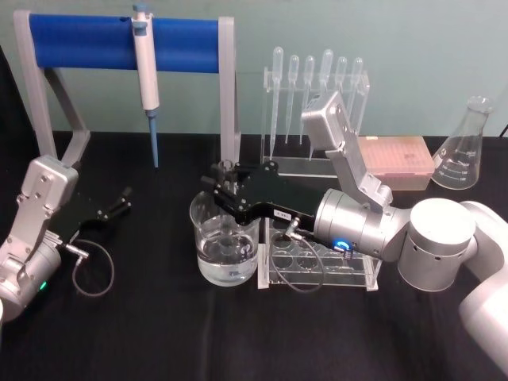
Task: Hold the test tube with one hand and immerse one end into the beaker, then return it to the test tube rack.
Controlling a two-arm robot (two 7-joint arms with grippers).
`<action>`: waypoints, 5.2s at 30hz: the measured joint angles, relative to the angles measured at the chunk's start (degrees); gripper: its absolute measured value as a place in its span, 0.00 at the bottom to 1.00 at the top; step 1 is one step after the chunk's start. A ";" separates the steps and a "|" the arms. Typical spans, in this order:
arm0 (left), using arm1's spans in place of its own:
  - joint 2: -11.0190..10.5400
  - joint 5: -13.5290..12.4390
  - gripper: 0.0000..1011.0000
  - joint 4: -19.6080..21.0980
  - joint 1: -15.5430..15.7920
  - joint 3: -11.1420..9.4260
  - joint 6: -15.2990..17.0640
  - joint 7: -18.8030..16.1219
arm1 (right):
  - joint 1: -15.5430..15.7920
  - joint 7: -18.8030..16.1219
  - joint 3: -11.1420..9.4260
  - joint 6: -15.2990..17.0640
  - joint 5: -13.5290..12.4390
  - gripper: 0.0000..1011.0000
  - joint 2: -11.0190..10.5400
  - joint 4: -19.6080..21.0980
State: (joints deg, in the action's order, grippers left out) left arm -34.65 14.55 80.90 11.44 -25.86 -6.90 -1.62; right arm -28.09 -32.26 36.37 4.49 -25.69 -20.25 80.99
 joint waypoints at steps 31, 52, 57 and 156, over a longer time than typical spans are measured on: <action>0.00 0.00 0.99 0.00 0.00 0.00 0.00 0.00 | 0.00 0.00 0.00 0.00 0.00 0.22 0.00 0.00; 0.00 0.00 0.99 0.00 0.00 0.00 0.00 0.00 | 0.00 0.00 0.00 0.00 0.00 0.22 0.00 0.00; 0.00 0.00 0.99 0.00 -0.01 0.00 0.00 0.00 | 0.00 0.00 0.00 0.00 0.00 0.22 0.00 0.00; 0.00 0.00 0.99 0.00 0.00 0.00 0.00 0.00 | 0.00 0.00 0.00 0.00 0.00 0.22 0.00 0.00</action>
State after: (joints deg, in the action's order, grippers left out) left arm -34.65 14.55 80.90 11.43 -25.86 -6.90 -1.62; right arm -28.09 -32.26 36.37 4.50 -25.69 -20.25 80.99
